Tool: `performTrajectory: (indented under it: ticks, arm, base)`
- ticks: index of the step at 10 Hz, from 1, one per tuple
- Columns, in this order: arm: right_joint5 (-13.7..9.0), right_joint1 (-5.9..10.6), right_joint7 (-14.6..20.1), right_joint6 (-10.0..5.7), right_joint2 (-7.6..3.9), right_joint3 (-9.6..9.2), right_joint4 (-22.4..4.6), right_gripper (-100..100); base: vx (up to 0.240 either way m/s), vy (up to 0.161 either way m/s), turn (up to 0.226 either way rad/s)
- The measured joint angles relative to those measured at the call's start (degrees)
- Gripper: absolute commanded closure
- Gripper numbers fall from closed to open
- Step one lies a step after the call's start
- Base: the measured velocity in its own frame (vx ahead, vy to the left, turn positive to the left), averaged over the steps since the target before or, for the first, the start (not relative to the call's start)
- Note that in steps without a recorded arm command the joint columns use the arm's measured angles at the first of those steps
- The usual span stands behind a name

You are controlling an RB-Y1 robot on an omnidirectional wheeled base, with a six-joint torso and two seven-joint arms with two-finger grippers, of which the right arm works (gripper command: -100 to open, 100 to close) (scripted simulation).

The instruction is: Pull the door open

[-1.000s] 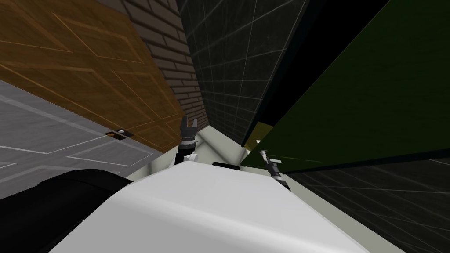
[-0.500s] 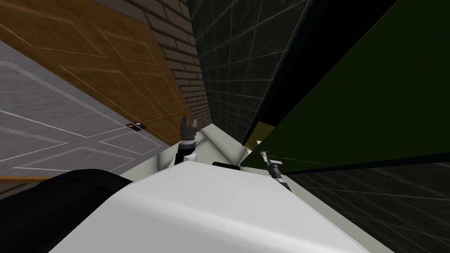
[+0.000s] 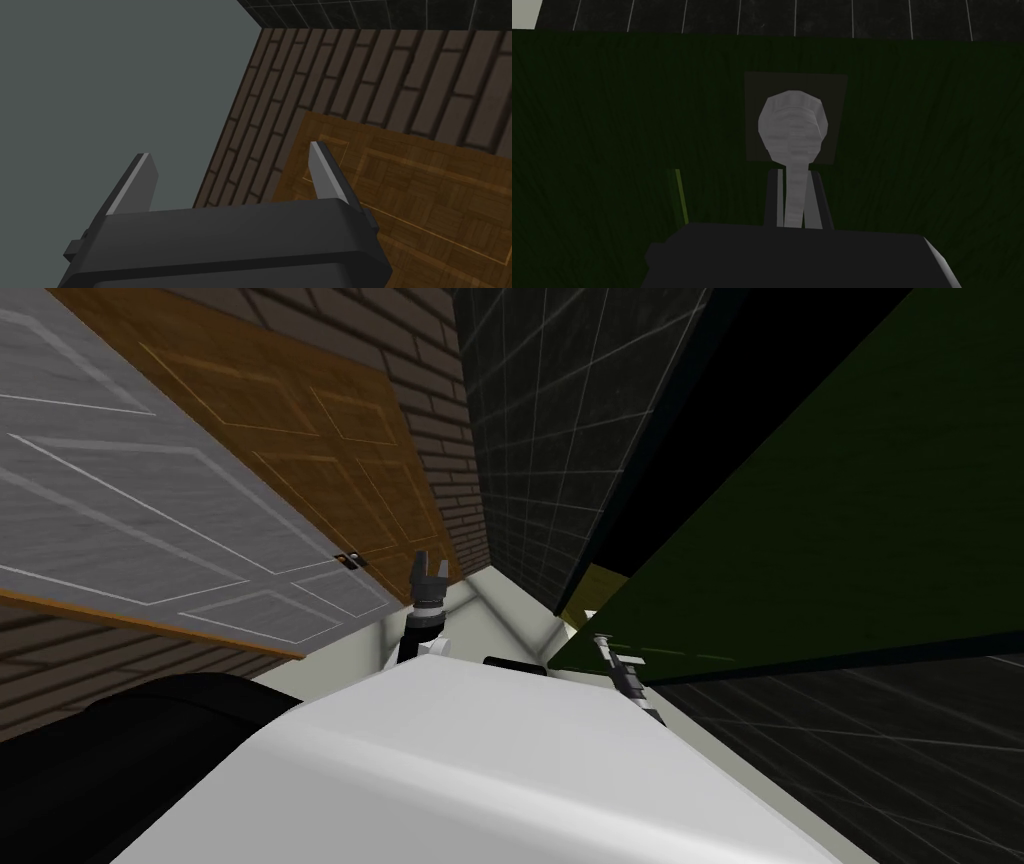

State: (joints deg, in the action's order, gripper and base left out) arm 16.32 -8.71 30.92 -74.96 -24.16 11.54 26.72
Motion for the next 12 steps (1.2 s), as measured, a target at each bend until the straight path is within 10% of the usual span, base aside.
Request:
performTrajectory:
  ticks: [4, 10, 12]
  arm:
    - [0.5, 0.13, 0.1, -1.72, -0.30, 0.24, -1.6, 100]
    - [0.2, 8.04, -1.5, -1.02, 0.09, -2.47, -7.7, 100]
    - [0.2, 7.48, -1.2, 0.45, 0.22, -2.83, -6.5, 100]
  base:
    - [-0.172, -0.052, 0.078]
    - [-0.191, -0.053, 0.019]
    - [-0.026, 0.008, -0.024]
